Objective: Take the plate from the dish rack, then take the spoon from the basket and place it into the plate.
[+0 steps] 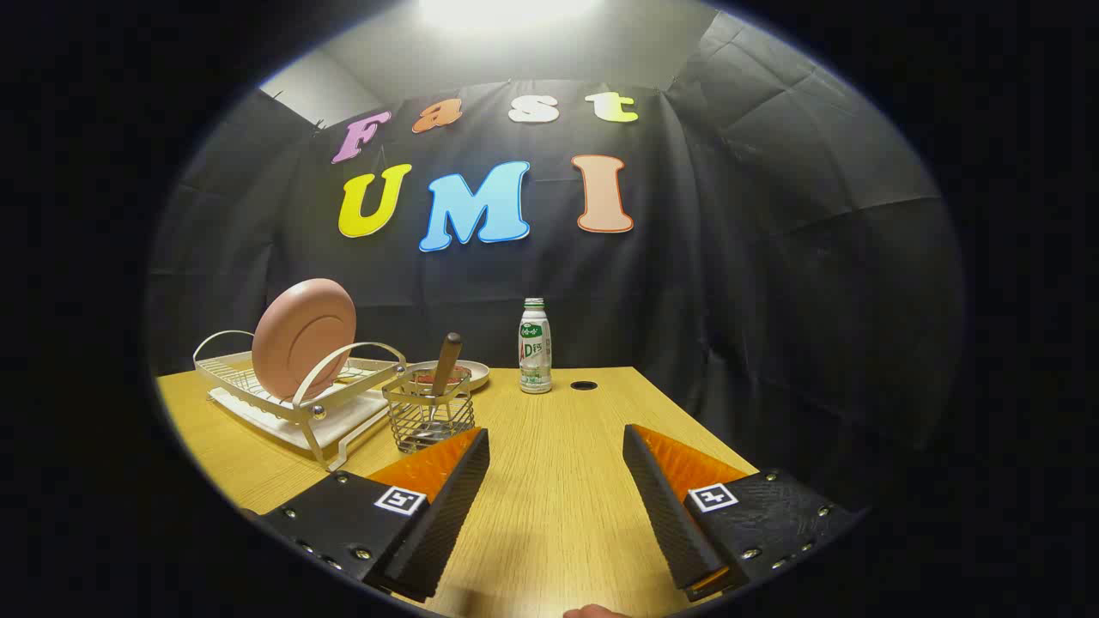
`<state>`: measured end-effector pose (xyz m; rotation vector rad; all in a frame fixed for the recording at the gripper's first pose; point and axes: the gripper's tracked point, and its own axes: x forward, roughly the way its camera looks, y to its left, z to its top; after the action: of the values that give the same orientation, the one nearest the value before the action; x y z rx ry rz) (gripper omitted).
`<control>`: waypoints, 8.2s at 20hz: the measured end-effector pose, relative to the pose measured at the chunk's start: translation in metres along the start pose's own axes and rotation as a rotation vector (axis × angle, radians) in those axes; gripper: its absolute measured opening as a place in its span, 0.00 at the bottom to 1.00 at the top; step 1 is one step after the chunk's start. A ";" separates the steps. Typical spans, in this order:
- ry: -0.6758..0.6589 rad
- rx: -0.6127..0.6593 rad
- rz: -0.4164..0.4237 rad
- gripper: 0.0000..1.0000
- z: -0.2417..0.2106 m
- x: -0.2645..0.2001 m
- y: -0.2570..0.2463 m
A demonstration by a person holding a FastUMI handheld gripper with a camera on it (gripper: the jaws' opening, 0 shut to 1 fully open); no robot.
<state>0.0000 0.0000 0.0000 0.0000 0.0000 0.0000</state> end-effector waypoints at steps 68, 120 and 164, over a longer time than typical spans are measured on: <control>0.846 -0.154 -0.228 0.52 0.103 0.128 0.279; 0.915 0.142 0.055 0.04 0.066 -0.070 0.189; 0.302 0.156 0.086 0.17 0.075 -0.028 0.109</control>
<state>-0.0285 0.1089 0.0748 0.1565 0.3018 0.0860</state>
